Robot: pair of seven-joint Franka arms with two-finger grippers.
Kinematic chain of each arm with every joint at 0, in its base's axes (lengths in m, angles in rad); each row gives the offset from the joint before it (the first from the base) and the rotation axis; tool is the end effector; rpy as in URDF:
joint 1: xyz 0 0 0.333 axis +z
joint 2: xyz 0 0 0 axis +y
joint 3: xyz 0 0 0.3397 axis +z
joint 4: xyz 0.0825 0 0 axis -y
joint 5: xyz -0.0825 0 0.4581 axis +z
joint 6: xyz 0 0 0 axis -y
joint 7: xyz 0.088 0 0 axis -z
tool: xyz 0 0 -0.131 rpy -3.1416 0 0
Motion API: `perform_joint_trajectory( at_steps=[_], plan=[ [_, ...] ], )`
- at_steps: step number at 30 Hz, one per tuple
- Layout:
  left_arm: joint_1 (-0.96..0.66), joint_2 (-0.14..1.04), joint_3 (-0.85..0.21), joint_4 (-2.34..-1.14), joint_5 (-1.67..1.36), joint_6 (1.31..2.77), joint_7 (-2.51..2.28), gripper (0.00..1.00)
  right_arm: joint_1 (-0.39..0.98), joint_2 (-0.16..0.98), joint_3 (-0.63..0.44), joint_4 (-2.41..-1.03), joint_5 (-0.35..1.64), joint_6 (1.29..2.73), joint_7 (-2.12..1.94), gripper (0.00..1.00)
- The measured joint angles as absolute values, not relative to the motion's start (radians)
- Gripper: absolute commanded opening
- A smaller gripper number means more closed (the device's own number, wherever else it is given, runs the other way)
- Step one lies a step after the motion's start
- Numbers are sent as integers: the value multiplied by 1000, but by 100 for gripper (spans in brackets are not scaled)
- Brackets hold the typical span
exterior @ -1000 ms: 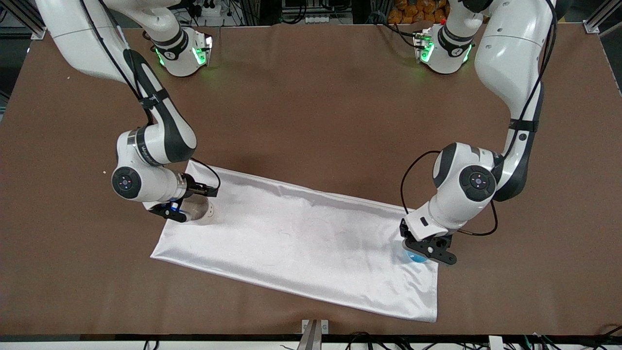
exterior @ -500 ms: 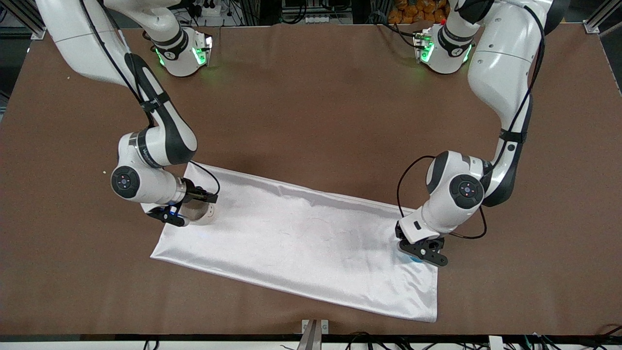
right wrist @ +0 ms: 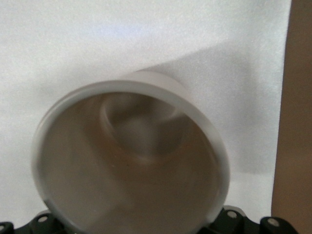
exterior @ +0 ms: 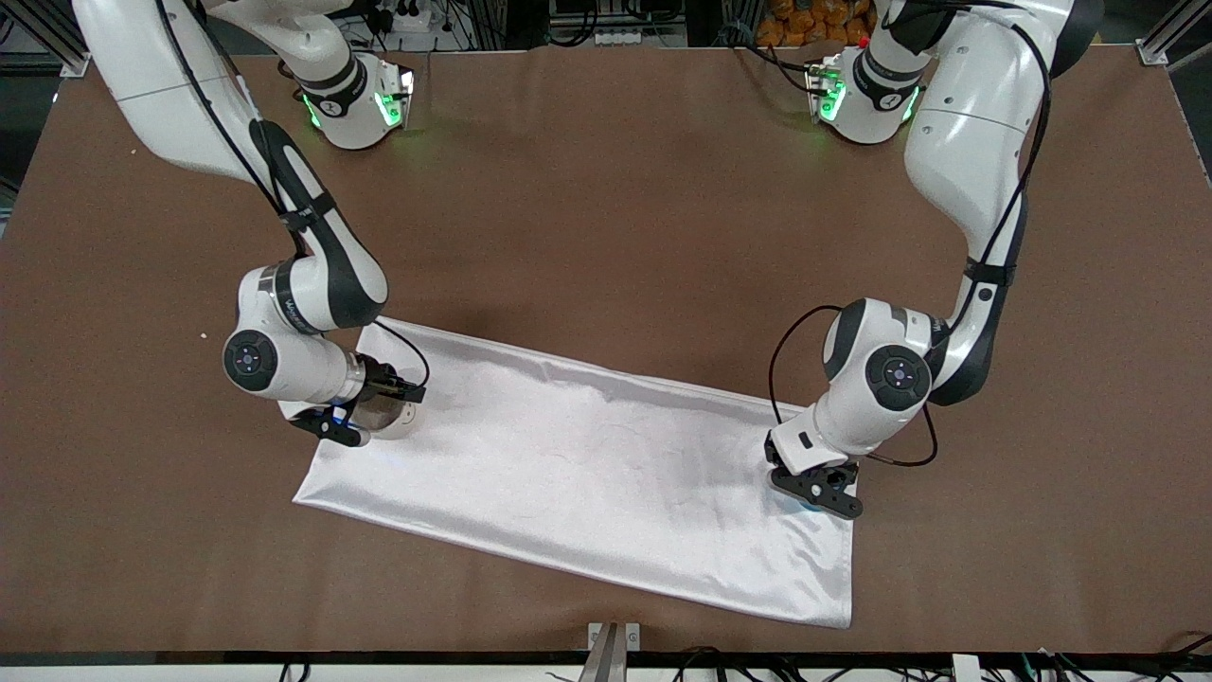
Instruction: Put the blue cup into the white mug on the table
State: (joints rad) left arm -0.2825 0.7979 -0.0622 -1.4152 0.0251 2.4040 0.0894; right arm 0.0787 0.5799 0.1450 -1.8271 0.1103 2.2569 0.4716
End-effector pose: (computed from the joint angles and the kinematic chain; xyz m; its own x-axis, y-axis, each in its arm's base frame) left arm 0.7830 -0.2707 0.1918 0.8931 -0.4067 0.1926 -0.4157 -0.9095 0.0072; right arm 0.6742 0.1569 0.1491 0.9244 -0.3215 -0.2051 -0.3410 -0.9377 -0.0667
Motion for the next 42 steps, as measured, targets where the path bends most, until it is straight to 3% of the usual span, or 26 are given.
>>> perform_joint_trajectory(
  at_steps=[7, 16, 33, 42],
  plan=[
    [-282, 808, -61, -1415, 26, 2408, 97, 39, 79, 584, 144, -1827, 110, 2267, 472, 0],
    [-282, 811, -59, -1415, 30, 2409, 114, 0, 78, 584, 142, -1826, 110, 2269, 473, 0],
    [-273, 812, -53, -1405, 32, 2413, 224, 0, 99, 583, 156, -1821, 110, 2262, 512, 0],
    [-269, 788, -51, -1382, 32, 2412, 225, 0, 162, 575, 244, -1802, 110, 2262, 709, 0]
  ],
)
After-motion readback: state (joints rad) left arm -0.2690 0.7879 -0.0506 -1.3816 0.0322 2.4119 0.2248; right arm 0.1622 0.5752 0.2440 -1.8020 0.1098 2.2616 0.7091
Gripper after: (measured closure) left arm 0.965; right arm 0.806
